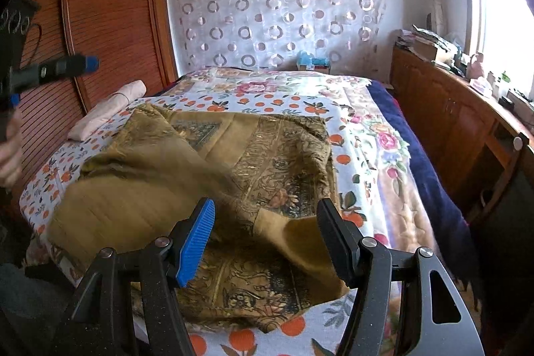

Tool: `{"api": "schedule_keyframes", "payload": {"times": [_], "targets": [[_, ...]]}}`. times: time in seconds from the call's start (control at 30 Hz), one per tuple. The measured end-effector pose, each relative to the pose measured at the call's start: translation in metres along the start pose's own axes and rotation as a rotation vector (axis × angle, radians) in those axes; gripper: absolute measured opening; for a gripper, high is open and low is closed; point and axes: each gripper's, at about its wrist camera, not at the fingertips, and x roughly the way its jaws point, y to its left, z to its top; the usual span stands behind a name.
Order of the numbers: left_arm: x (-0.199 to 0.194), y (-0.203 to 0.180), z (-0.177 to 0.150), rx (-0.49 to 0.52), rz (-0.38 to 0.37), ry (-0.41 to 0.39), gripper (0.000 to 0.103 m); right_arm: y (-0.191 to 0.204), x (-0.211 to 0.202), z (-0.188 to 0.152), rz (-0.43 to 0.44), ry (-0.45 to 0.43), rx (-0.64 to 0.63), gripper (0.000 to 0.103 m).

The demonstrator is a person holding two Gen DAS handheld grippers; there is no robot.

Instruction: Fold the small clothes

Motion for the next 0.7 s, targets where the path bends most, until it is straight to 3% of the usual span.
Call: {"api": "schedule_keyframes", "payload": {"times": [0.13,0.37,0.7], "targets": [[-0.007,0.012,-0.018,-0.022,0.057,0.012,0.069,0.005,0.009,0.004,0.015,0.006,-0.010,0.065],[-0.012,0.036,-0.052,-0.060,0.189,0.052,0.070,0.008,0.040,0.012,0.030,0.053,-0.049,0.065],[-0.005,0.062,-0.089,-0.134,0.248,0.116,0.070,0.002,0.091,0.020,0.039,0.154,-0.091,0.065]]}}
